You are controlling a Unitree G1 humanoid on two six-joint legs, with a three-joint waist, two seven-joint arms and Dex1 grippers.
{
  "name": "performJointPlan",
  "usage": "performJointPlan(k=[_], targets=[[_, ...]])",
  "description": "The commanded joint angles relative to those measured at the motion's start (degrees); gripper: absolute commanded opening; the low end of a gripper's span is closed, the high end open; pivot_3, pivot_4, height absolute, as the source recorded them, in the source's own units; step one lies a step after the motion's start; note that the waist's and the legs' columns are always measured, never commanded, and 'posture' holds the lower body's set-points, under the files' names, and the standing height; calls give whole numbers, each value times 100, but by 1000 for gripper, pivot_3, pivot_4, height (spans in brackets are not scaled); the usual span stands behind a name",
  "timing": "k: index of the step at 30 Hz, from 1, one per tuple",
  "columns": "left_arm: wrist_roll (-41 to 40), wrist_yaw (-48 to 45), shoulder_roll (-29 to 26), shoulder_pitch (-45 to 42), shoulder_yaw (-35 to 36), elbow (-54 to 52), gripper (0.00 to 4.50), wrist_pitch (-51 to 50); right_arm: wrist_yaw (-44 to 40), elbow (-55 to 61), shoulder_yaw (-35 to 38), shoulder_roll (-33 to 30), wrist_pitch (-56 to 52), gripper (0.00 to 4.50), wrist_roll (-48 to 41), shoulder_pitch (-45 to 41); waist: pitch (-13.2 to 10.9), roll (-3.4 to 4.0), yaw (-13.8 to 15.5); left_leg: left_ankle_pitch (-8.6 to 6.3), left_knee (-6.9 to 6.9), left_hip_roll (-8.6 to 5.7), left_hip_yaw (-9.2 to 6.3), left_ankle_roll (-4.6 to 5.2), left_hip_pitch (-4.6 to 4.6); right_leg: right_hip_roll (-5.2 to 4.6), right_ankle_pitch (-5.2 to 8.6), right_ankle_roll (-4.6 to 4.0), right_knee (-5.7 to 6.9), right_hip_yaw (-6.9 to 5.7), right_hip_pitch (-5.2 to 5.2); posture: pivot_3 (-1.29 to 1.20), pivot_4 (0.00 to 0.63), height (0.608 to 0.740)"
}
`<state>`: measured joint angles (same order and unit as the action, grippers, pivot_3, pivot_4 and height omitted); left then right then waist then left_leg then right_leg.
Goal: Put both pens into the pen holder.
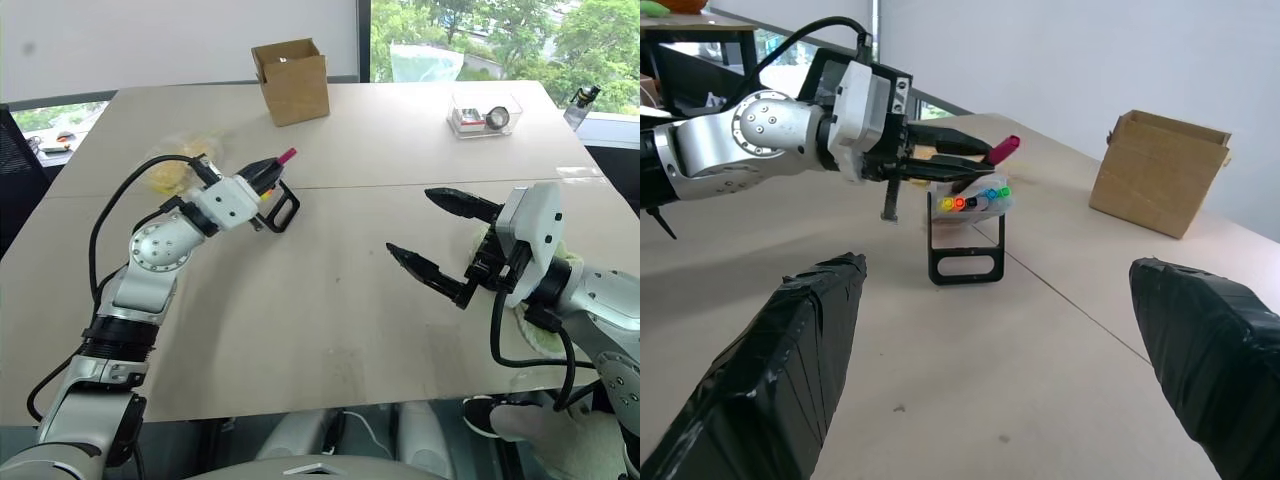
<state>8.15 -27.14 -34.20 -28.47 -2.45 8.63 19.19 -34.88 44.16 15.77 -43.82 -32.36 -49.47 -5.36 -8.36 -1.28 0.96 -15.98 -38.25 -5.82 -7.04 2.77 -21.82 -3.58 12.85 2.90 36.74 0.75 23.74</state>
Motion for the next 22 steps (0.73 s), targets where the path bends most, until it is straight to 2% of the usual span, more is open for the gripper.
performJointPlan(k=[1,2,4,5,7,10,14,19,22], targets=[[-365,-12,72,23,206,-348,2124,82,-43,28,92,-49,106,4500,47,-62,0,0,6,0,0,0,0,0,0,0,0,0,0,0,0,0,150,740],[-613,-126,129,53,221,-533,2490,-34,-26,19,69,-61,97,4500,102,-57,0,0,4,0,0,0,0,0,-1,-1,0,0,0,0,0,0,150,740],[-1065,-377,216,120,230,-831,3574,-322,1,5,48,-76,71,4500,184,-40,0,0,3,0,-1,0,0,1,-2,-1,0,0,-1,0,0,0,150,740],[-1662,-657,264,272,188,-1269,3923,-825,89,-26,1,-65,28,4500,295,-23,0,0,-6,-1,-1,0,0,1,-2,-1,0,0,-1,0,0,0,150,740],[-2598,-992,308,539,149,-1992,3923,-1798,264,-111,-97,-27,-65,4500,476,-18,0,1,-27,-1,-1,1,0,1,-2,-1,0,0,0,1,0,0,150,740],[-4328,-859,95,1288,431,-3053,3923,-3923,474,-261,-329,-121,-174,4500,1105,361,2,3,-44,-1,0,3,2,1,1,1,0,0,1,5,0,0,150,740],[-4955,-749,-280,2031,842,-3606,3923,-4940,429,-177,-158,-153,-44,4500,1531,1096,0,9,-17,-1,10,6,2,1,5,8,2,-1,4,8,5,0,150,740],[-4985,-577,-450,2825,1281,-4061,3923,-5259,349,-65,206,-119,77,4500,1909,1984,0,10,19,-2,0,4,5,2,13,4,1,-1,0,8,-8,0,150,740],[-4981,-482,-452,3178,1425,-4286,3923,-5373,291,-57,347,-57,80,4500,1917,2205,0,11,17,-2,2,4,8,1,15,5,1,-1,0,11,-11,0,150,740]])
